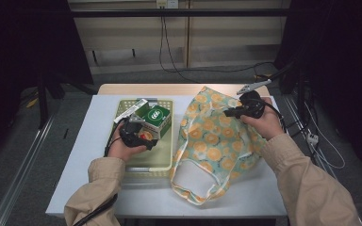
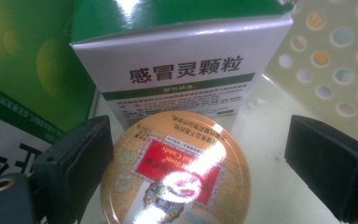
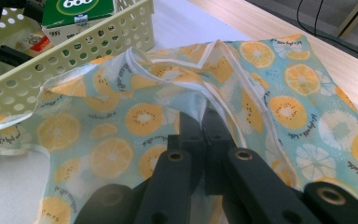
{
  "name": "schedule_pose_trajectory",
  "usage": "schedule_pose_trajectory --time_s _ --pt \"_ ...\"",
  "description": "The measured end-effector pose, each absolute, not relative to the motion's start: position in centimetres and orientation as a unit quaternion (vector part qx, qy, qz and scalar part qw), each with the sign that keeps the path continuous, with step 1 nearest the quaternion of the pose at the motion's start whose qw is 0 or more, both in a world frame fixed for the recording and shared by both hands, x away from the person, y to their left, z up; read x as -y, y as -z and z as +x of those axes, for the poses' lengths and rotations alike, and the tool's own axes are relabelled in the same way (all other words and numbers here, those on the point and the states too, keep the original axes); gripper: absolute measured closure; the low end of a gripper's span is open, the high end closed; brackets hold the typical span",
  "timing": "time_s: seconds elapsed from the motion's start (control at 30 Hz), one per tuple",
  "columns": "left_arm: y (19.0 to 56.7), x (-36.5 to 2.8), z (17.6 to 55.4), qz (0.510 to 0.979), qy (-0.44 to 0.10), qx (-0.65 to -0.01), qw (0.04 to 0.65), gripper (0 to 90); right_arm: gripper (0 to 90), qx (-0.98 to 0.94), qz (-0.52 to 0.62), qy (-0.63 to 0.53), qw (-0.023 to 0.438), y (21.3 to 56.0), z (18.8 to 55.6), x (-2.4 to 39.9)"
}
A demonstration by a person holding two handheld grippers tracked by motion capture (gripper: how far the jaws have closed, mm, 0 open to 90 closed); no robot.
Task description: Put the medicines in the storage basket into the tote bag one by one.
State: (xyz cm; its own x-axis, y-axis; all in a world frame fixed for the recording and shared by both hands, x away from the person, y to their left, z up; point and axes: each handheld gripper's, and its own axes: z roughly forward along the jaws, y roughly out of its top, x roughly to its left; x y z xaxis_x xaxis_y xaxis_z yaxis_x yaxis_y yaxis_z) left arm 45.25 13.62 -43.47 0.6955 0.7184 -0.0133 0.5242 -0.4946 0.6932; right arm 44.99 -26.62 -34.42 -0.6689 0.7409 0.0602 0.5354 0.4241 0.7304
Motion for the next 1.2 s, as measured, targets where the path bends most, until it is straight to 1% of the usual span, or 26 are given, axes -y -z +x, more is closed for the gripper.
schedule_pose_trajectory --time_s 0.03,0.07,0.1,0.17,0.33,0.47,0.53,0.67,0.83,1.03,1.13,1.2 --pt "43.2 -13.7 45.2 0.854 -0.159 -0.360 0.341 8.9 90.0 -0.833 0.384 -0.375 0.137 34.4 45.0 26.6" --pt "43.1 -13.8 45.2 0.849 -0.157 -0.356 0.358 9.0 90.0 -0.833 0.383 -0.375 0.137 34.4 44.9 26.7" --pt "43.0 -13.9 45.2 0.847 -0.161 -0.357 0.359 9.3 90.0 -0.834 0.382 -0.374 0.138 34.4 44.9 26.7" --pt "43.3 -13.9 45.3 0.848 -0.155 -0.364 0.352 10.2 90.0 -0.834 0.382 -0.373 0.138 34.3 44.8 26.8" --pt "44.1 -14.0 45.4 0.855 -0.134 -0.381 0.326 9.0 90.0 -0.834 0.380 -0.375 0.140 34.1 44.7 26.7" --pt "44.4 -14.0 45.3 0.859 -0.125 -0.381 0.318 9.0 90.0 -0.834 0.380 -0.376 0.139 34.2 44.7 26.7" --pt "44.5 -14.0 45.3 0.856 -0.117 -0.392 0.314 12.4 90.0 -0.834 0.380 -0.375 0.138 34.4 44.6 26.8" --pt "44.6 -13.9 45.2 0.866 -0.112 -0.390 0.293 19.2 90.0 -0.832 0.380 -0.381 0.137 34.6 44.5 26.8" --pt "44.2 -13.7 45.2 0.869 -0.113 -0.393 0.277 20.4 90.0 -0.832 0.381 -0.380 0.136 34.5 44.4 26.9" --pt "42.9 -14.0 45.1 0.845 -0.111 -0.418 0.314 20.5 90.0 -0.829 0.383 -0.384 0.136 34.4 44.3 27.1" --pt "41.9 -13.7 45.0 0.847 -0.118 -0.415 0.310 20.5 90.0 -0.827 0.385 -0.386 0.133 34.4 44.3 27.2" --pt "41.1 -13.4 44.8 0.841 -0.124 -0.419 0.320 20.5 90.0 -0.827 0.386 -0.386 0.134 34.4 44.4 27.2"
